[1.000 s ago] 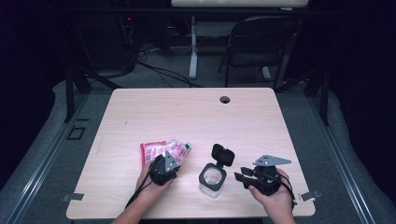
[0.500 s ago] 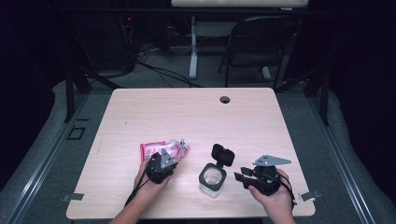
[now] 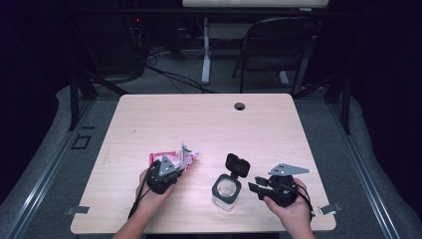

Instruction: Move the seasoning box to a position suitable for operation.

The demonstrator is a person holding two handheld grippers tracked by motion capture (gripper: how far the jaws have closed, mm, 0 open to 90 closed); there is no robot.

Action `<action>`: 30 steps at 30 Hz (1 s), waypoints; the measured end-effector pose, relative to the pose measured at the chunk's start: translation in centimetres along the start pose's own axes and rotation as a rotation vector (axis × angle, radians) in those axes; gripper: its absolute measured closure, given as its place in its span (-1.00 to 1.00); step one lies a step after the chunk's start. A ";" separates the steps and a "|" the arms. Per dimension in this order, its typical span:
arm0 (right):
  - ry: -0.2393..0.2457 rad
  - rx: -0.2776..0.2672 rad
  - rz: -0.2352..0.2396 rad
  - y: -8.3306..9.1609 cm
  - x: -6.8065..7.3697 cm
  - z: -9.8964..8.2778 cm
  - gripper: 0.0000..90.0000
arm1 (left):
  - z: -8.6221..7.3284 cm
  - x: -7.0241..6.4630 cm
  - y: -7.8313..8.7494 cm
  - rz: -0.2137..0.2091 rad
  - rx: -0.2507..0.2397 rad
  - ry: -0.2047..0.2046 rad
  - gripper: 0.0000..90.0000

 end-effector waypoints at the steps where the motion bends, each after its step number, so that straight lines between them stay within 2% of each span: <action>1: -0.002 -0.004 0.005 -0.1 0.1 0.1 0.40 | 0.0 0.1 0.2 -0.001 -0.003 0.003 0.94; 9: 0.007 -0.004 0.012 -0.3 0.1 0.3 0.39 | 0.3 1.1 1.5 -0.021 -0.039 0.038 0.97; 15: 0.008 -0.005 0.013 -0.3 0.2 0.5 0.39 | 0.4 1.4 2.1 -0.023 -0.059 0.044 0.97; 30: 0.012 0.001 0.019 -0.3 0.2 0.5 0.38 | 0.5 1.9 2.6 -0.038 -0.054 0.066 0.98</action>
Point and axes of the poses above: each handheld gripper's, and its own axes: y roughly backward along the jaws, z roughly out of its top, x roughly to its left, the point moved 5 cm from there along -y, roughly forward along the jaws, and after that the axes turned 2 degrees about -x, right-handed, at the moved point
